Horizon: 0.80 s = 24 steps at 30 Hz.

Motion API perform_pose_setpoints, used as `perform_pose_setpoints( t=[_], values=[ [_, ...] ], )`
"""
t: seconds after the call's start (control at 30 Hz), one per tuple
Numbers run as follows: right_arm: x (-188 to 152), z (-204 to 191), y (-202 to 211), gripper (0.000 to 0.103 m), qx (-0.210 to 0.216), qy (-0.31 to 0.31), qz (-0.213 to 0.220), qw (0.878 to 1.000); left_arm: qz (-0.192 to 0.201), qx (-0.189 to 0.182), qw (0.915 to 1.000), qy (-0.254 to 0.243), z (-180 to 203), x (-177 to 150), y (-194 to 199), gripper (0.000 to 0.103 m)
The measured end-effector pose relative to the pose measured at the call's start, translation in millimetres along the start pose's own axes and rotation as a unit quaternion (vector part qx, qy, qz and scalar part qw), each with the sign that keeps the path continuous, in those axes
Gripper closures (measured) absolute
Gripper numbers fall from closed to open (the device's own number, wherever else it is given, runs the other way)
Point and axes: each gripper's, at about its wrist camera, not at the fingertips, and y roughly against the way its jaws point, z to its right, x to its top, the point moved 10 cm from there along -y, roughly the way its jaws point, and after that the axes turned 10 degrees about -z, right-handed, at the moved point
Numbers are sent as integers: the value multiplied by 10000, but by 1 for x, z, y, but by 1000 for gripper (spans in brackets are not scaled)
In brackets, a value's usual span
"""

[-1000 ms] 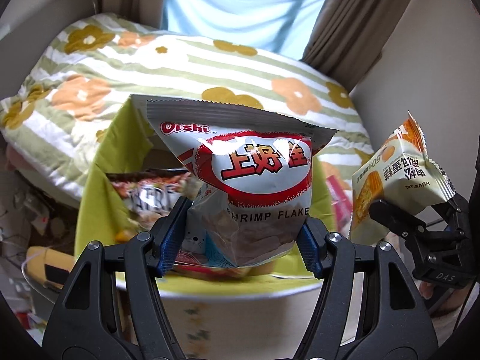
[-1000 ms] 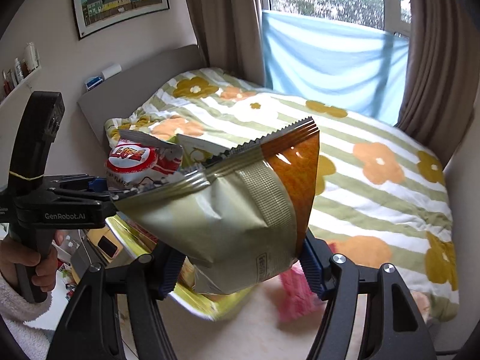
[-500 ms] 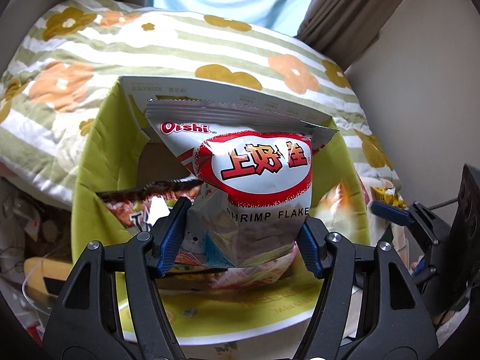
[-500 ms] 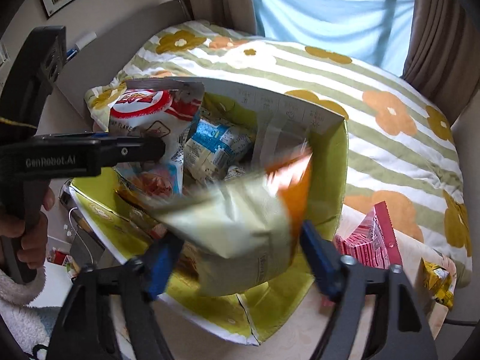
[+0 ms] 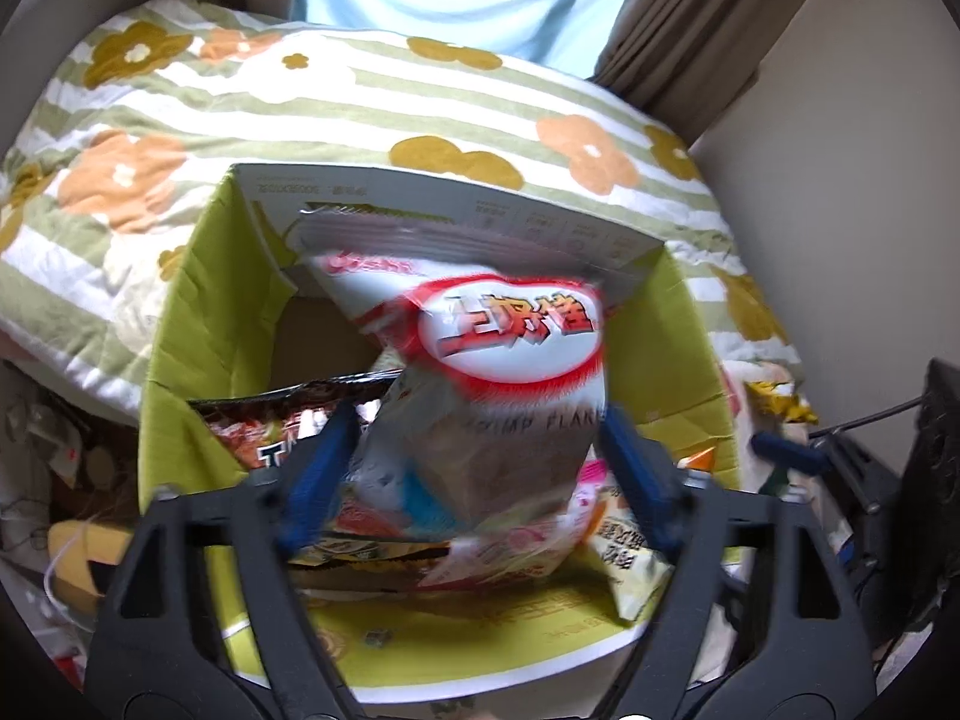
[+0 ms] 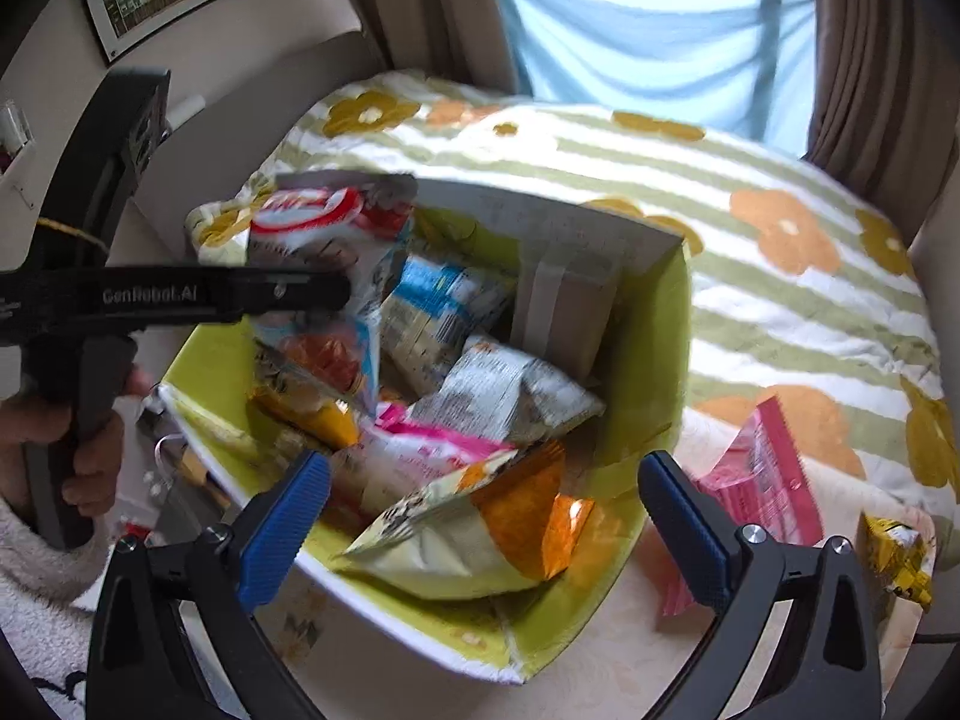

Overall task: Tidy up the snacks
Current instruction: 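Carry the Oishi bag and green-orange chips bag into the yellow box and open both tools, then withdraw both open tools from the box toward the pink packet and chocolate bar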

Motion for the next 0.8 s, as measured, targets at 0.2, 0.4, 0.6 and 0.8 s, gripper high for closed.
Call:
perform_pose_setpoints(
  t=[0.2, 0.4, 0.6, 0.8],
  values=[
    [-8, -4, 3, 1, -75, 72, 40, 9999, 218, 467, 9987, -64, -7, -4, 9, 0],
    [-14, -6, 4, 1, -152, 3, 38, 9999, 299, 573, 9978, -117, -9, -11, 16, 0],
    [-18, -3, 10, 1, -299, -185, 109, 9993, 372, 609, 9971, -250, -6, -17, 22, 0],
    [-23, -1, 26, 1, -379, -407, 314, 9980, 432, 422, 9980, -185, 3, -20, 35, 0]
  ],
)
